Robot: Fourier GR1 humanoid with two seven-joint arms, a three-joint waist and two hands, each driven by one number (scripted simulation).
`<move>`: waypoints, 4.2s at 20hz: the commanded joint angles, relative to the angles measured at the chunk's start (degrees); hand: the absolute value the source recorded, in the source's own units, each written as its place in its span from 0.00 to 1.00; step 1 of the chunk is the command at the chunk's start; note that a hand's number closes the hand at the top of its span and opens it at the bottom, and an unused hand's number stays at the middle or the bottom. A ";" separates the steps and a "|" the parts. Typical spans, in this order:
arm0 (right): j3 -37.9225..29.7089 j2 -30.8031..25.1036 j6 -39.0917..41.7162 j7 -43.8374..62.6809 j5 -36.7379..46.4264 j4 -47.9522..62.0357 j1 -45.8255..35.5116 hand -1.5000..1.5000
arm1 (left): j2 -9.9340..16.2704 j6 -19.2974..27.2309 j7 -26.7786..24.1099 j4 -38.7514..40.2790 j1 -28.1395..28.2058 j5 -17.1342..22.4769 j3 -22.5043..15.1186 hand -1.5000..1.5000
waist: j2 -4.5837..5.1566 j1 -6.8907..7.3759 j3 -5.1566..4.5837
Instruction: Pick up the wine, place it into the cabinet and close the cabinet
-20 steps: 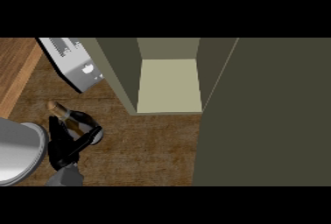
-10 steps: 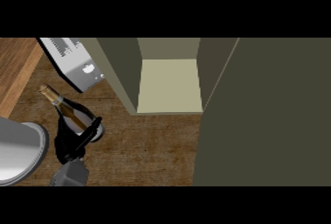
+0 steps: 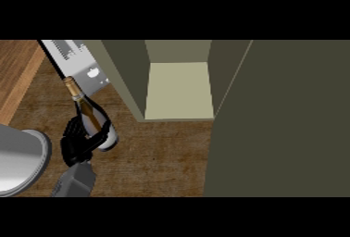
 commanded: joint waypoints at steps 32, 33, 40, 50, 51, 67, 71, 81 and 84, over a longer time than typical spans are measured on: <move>-1.80 -0.53 1.37 2.17 -3.95 -11.32 4.43 0.00 | -2.23 4.29 26.55 -52.67 10.19 -2.81 -38.52 1.00 | -0.20 0.03 0.06; -2.29 0.25 1.62 0.87 -4.37 -9.15 3.99 0.00 | -2.23 5.46 24.02 -52.02 12.01 -2.73 -42.14 1.00 | -0.09 0.40 0.05; -3.92 -1.41 2.23 4.28 -5.90 -13.49 5.74 0.00 | -2.23 16.65 34.61 -51.59 0.80 -1.74 -42.77 1.00 | -0.10 -0.26 0.05; -0.95 0.70 3.78 0.27 -3.59 -11.55 8.38 0.00 | -2.23 21.15 28.01 -35.49 -6.37 -1.03 -43.61 1.00 | 0.01 -0.37 0.02; -3.50 0.98 2.41 3.44 -4.56 -11.47 4.14 0.00 | -2.23 25.55 27.38 -35.18 -7.32 1.21 -47.46 1.00 | 0.09 -0.33 -0.02; -5.37 1.02 6.21 1.51 -7.82 -10.61 7.29 0.00 | -2.23 18.89 7.27 -11.28 -12.68 17.30 -47.72 1.00 | 0.27 -0.91 -0.01; -2.94 1.29 6.36 1.32 -6.08 -14.18 9.64 0.00 | -2.23 19.33 7.38 -8.53 -15.01 22.08 -48.54 1.00 | 0.11 -1.96 -0.02; -7.43 2.05 7.12 1.99 -8.74 -11.09 7.75 0.00 | -2.23 17.10 8.90 1.00 -24.24 24.28 -44.56 1.00 | 0.16 -0.43 0.02; -4.51 2.96 8.71 -1.97 -8.18 -10.04 11.15 0.00 | -2.23 18.47 9.45 3.69 -29.18 26.40 -43.65 1.00 | 0.24 -1.68 0.04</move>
